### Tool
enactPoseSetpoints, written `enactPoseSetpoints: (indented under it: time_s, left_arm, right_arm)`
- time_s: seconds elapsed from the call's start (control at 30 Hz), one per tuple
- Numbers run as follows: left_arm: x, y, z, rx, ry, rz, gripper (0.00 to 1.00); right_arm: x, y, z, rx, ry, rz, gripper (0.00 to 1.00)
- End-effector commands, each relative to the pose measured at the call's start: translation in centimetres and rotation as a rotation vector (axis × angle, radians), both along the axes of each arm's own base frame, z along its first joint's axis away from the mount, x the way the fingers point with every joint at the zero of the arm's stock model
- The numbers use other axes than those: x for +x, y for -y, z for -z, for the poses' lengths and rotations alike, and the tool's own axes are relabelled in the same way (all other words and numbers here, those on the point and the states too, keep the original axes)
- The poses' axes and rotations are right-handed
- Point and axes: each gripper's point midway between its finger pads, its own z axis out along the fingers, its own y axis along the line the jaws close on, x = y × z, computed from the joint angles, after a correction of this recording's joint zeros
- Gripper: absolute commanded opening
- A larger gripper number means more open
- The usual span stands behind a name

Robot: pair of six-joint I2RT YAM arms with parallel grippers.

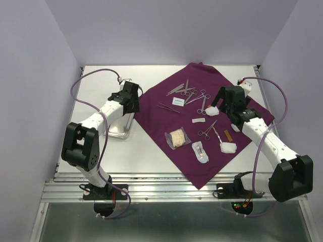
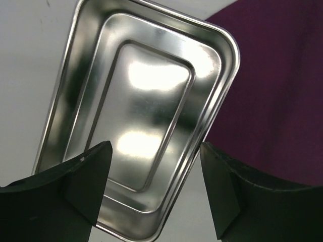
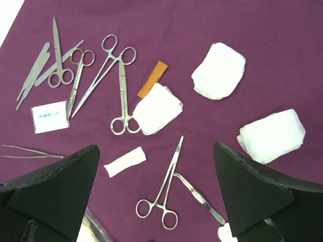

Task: Prepare the surgical pack
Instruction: Pick up the container from the center of the board.

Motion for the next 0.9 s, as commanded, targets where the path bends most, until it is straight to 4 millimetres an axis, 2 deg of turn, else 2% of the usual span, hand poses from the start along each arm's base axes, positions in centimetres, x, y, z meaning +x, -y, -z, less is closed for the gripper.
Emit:
enactPoseSetpoints:
  time_s: [0.0, 0.33, 0.5, 0.63, 0.73, 0.8, 0.87]
  left_arm:
    - [-0.6, 2.6, 0.9, -0.05, -0.027, 0.083, 0.78]
    - [-1.3, 2.9, 4.4, -0.038, -0.117, 0.079, 0.76]
    - [-1.9, 3.1, 5.9, -0.039, -0.162, 0.088, 0.68]
    - [-1.9, 3.1, 6.4, -0.04, -0.172, 0.084, 0.54]
    - [-2.0, 3.1, 6.8, -0.035, -0.188, 0.088, 0.48]
    - [-1.7, 3.3, 6.5, -0.04, -0.185, 0.091, 0.28]
    - [-1.6, 3.4, 5.9, -0.041, -0.177, 0.095, 0.16]
  right_arm:
    - [0.8, -1.0, -2.5, 0.039, 0.09, -0.044, 1.0]
    - [-0.1, -0.7, -2.6, 0.033, 0.108, -0.053, 1.0]
    - [-0.3, 0.0, -2.2, 0.031, 0.101, 0.001, 1.0]
    - [-0.3, 0.0, -1.9, 0.035, 0.093, 0.002, 1.0]
    - [-0.3, -0.1, -2.1, 0.041, 0.097, -0.001, 1.0]
    - [-0.2, -0.1, -2.2, 0.043, 0.098, 0.0, 1.0]
    - [-0.1, -0.2, -2.3, 0.046, 0.101, -0.001, 1.0]
